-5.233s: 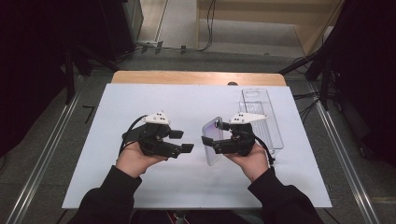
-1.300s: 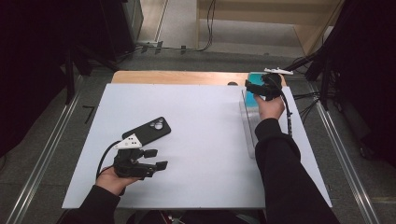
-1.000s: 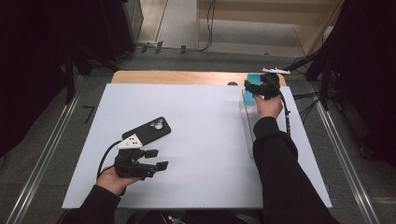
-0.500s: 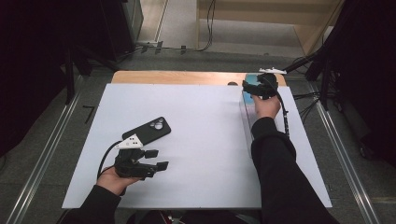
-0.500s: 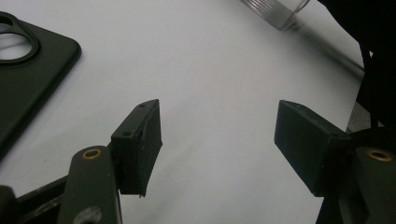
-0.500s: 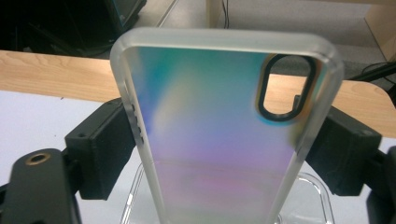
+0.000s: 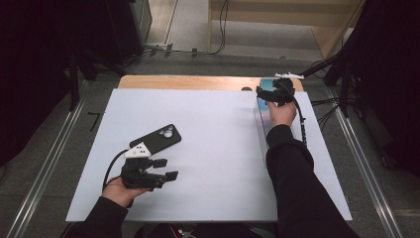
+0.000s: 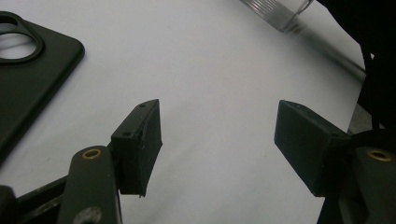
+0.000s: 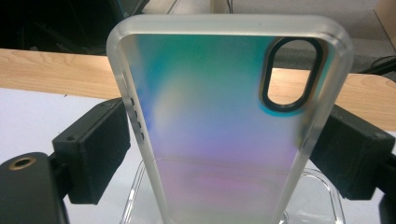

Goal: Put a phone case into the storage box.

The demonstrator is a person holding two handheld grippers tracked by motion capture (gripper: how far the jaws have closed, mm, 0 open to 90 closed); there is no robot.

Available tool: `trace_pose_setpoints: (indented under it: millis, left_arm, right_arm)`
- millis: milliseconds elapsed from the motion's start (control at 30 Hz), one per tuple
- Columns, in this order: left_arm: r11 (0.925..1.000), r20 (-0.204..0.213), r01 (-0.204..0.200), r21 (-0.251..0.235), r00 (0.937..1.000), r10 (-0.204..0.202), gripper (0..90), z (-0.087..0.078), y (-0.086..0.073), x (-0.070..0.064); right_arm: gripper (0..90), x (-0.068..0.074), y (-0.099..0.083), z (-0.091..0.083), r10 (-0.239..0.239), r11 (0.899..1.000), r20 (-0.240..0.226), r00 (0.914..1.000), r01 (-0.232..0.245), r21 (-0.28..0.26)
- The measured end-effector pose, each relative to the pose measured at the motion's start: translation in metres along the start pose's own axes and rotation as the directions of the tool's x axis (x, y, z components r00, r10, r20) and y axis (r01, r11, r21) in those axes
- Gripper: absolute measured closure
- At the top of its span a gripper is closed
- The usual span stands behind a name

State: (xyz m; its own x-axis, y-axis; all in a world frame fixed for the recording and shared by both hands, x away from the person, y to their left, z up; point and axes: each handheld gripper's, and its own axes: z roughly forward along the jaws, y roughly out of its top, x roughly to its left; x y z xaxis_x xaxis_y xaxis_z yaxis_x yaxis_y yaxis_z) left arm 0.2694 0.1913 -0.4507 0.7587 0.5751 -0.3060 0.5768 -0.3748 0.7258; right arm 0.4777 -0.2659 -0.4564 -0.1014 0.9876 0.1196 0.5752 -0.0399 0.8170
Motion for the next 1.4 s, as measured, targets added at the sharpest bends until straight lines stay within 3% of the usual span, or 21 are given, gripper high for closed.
trace_pose_setpoints:
  millis: [100,167,367,933,1100,1400]
  left_arm:
    - [1.0,0.0,0.0,0.0,1.0,0.0,32.4,0.0,0.0,0.0]
    - [1.0,-0.001,0.004,0.004,1.0,-0.004,32.4,0.0,0.0,0.0]
    - [0.9999,-0.008,0.009,0.004,0.9999,-0.009,32.4,0.0,0.001,0.003]
    - [0.999,-0.019,0.043,0.01,0.9989,-0.042,32.1,0.0,0.007,0.01]
    - [0.9978,-0.011,0.061,0.027,0.9981,-0.061,29.3,0.002,0.01,0.015]
    - [0.9977,0.001,0.061,0.029,0.9982,-0.061,29.3,0.001,0.012,0.022]
  right_arm:
    - [7.2,0.0,0.0,-0.001,-0.003,1.0,-0.003,1.0,0.003,-0.001]
    - [0.0,0.001,0.0,-0.001,0.0,1.0,-0.004,1.0,0.001,0.005]
    - [0.0,0.001,0.001,-0.008,0.012,1.0,-0.028,0.9995,-0.012,0.022]
    - [0.0,-0.001,-0.01,-0.058,0.047,0.995,-0.117,0.992,-0.036,0.093]
    - [0.0,-0.003,-0.017,-0.075,0.042,0.996,-0.155,0.9871,-0.028,0.09]
    - [0.0,0.007,-0.029,-0.108,-0.014,0.994,-0.266,0.9638,0.042,0.099]
